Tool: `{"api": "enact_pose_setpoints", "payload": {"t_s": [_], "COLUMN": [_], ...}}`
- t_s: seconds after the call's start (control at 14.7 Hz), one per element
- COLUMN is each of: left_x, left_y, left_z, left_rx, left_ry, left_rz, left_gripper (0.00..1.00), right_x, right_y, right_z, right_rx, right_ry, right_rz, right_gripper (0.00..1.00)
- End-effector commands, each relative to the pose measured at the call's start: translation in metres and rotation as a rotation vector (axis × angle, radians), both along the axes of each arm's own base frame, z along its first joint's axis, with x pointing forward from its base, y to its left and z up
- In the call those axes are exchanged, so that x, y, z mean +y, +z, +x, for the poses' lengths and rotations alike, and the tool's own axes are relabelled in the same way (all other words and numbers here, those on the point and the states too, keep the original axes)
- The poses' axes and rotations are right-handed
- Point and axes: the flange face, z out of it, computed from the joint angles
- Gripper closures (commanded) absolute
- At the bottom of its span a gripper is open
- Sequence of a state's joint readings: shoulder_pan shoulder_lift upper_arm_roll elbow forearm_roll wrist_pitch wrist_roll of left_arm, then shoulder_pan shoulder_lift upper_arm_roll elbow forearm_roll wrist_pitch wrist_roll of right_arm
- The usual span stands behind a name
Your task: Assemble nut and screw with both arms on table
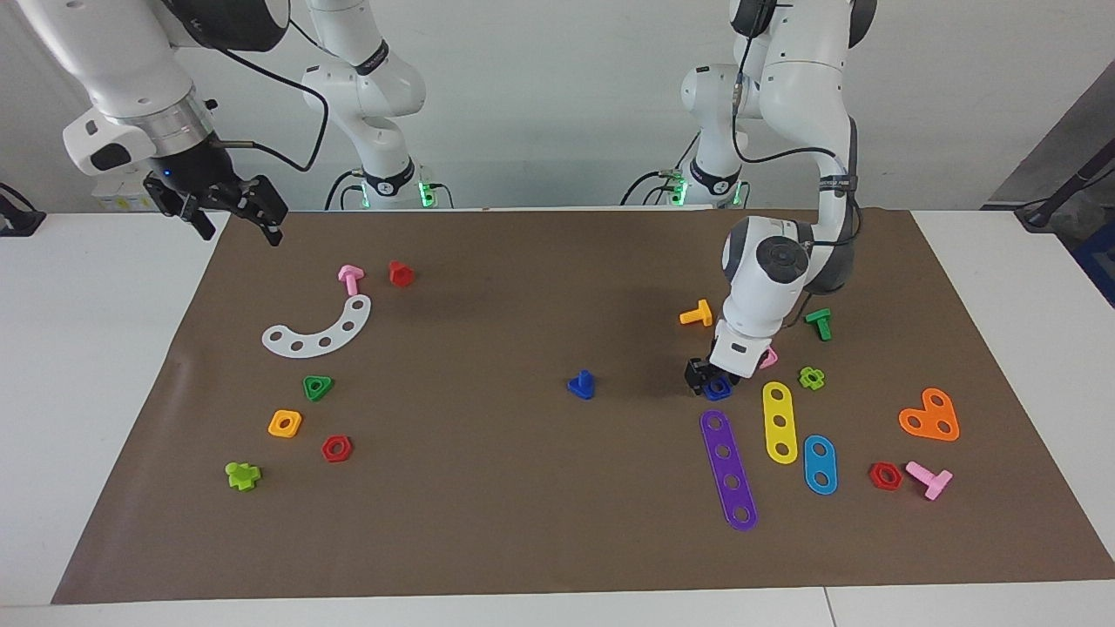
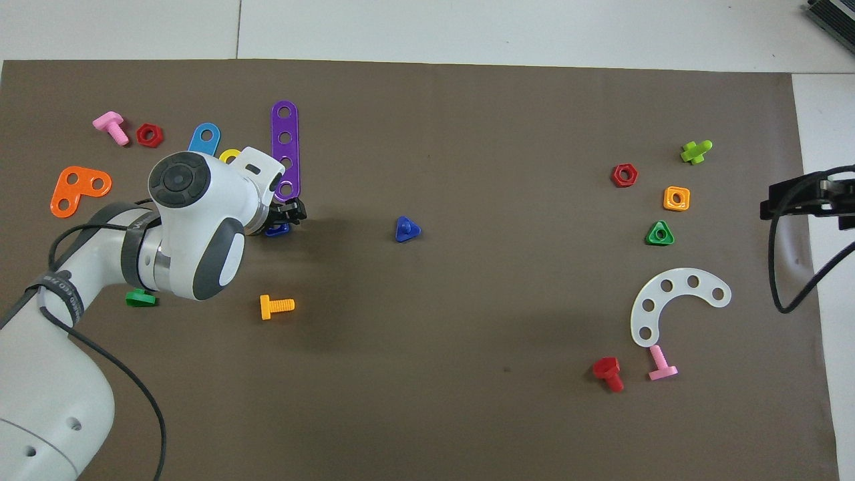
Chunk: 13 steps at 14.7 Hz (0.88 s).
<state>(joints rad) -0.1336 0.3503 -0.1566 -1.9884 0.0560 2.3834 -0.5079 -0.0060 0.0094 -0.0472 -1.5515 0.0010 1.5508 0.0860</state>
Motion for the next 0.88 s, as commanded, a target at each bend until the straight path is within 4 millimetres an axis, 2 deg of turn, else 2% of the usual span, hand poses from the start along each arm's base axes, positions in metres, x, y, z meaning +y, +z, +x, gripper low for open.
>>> {"api": "enact_pose_setpoints", "payload": {"t_s": [0.0,0.34,0.61,0.82], "left_x": [0.004,0.003,0.002,0.002], "left_y": [-0.001,-0.001,0.009,0.011], "left_z": [-0.005,-0.008,-0.002,0.0], "left_rx": [-0.003,0.034,0.045,0.043], "left_ry": [-0.02,-0.019,-0.014,-0.017], "left_rz": [0.021,0.035,0.038,0.039], "left_gripper": [0.31,0.42,0.56,0.72], "right_x": [-0.001,-0.001,0.002,0.003], "right_y": [-0.009,-0.008,-0.013,-0.005], "right_z": [-0.005,-0.006,-0.008,-0.005], "right_rx": [-0.014,-0.018,-0.008,-0.004], "right_ry": [0.036,0.039,0.031,0.032], "right_rz": [0.018,0.029,0.03,0.028], "right_gripper": [0.0,0.0,0.0,0.0]}}
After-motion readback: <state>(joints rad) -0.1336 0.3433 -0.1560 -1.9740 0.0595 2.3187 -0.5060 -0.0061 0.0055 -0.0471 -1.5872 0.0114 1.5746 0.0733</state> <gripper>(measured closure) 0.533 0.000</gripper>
